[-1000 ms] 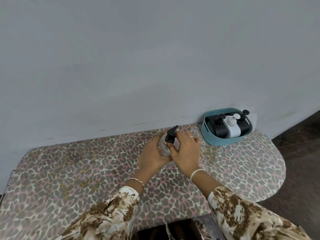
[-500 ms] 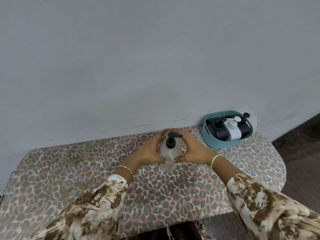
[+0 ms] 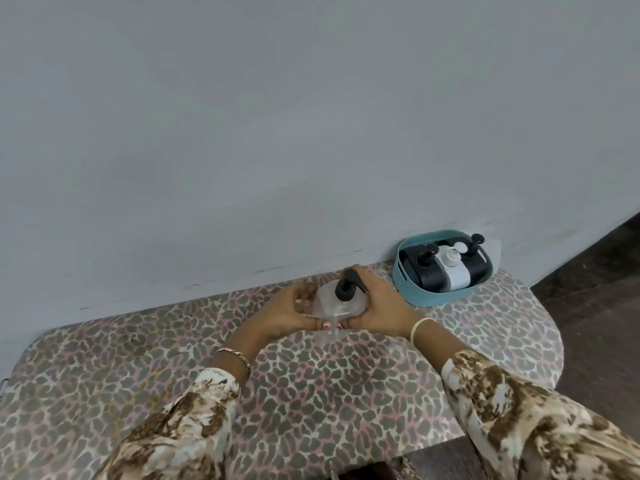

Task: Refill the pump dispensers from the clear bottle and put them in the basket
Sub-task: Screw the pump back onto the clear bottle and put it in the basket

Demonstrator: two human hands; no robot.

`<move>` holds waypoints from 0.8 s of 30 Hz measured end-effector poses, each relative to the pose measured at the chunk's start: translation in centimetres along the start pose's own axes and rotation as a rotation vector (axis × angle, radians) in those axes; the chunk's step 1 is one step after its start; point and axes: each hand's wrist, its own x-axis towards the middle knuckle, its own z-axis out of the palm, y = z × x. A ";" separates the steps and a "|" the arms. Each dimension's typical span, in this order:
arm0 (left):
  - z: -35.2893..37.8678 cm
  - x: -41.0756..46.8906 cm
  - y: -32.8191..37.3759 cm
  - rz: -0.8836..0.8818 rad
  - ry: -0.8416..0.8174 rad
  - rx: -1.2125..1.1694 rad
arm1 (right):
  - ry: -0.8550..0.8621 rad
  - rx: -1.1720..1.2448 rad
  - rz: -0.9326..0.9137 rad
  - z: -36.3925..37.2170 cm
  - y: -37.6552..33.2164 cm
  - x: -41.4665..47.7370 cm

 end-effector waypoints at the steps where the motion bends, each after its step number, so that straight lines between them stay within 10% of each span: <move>1: 0.0 0.5 0.6 0.019 0.024 -0.029 | 0.049 0.015 0.042 -0.4 0.1 0.1; 24: 6.3 11.9 5.2 0.092 -0.064 -0.091 | 0.447 0.036 0.387 -1.4 6.1 -0.1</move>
